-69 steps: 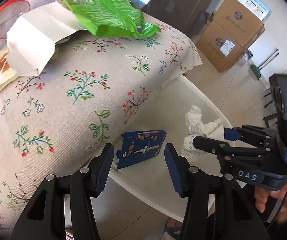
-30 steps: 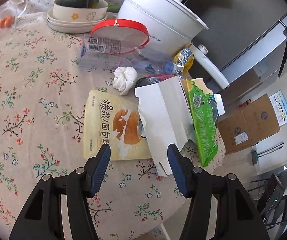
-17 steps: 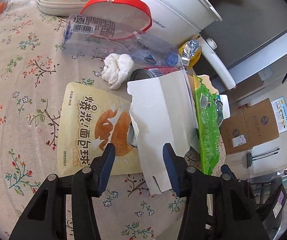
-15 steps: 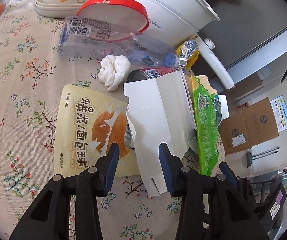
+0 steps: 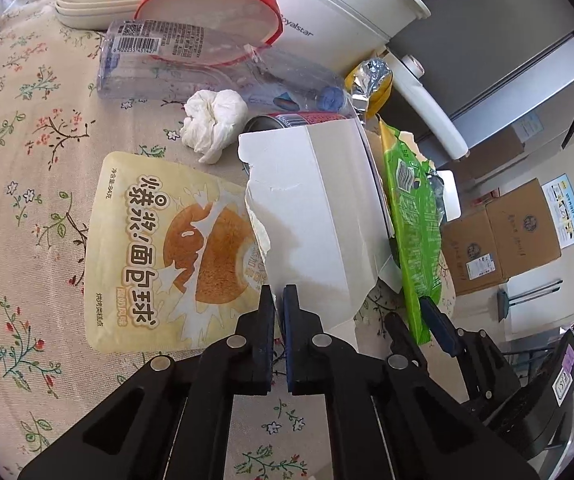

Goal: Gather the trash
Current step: 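Grasp the white paper with the left tool while the right tool grasps the green bag, then drop the green bag into the bin while the left tool drops the white paper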

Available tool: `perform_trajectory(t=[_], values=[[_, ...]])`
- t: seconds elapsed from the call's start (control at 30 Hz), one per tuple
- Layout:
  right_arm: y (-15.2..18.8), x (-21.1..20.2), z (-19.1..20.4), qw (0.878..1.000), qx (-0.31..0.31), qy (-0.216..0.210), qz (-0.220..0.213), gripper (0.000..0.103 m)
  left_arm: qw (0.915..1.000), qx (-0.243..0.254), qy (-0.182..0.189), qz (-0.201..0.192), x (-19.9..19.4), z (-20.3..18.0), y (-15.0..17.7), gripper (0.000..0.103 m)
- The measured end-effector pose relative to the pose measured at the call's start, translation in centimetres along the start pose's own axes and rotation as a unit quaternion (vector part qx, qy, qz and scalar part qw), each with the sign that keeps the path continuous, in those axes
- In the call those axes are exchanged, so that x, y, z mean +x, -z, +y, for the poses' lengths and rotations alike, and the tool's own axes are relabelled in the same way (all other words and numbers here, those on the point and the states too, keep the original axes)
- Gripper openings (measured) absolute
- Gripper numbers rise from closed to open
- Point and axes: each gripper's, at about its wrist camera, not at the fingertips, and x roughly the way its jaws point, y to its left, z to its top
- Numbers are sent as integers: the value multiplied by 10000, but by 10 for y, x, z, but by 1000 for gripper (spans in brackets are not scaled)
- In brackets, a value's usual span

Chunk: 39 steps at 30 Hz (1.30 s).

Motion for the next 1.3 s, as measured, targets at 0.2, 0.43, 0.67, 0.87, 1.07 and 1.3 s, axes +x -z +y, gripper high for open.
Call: perform_trajectory(t=[0.2,0.43,0.67,0.87,1.07,1.3], values=[[-4,-21,-13,9989,330,-198,-274,25,9989,-95,380,-247,-30,1,1,0],[-4,-54,-34,9932,848,-532,-600,18,9955,-237,704,-583,-70,12,1,0],[-2,-75,-57,9810,1456,-1015,-786,17,9911,-268,1000,-831,-100,24,6,0],[2,-95,-71,9702,1790,-1288,-1002,16,9877,-285,1165,-1001,-120,31,11,0],[15,-104,-95,9428,2485,-1986,-998,16,9847,-139,1291,-1166,-137,26,16,0],[31,-125,-107,9409,2599,-2032,-771,16,9790,16,1620,-1239,-153,17,25,0]])
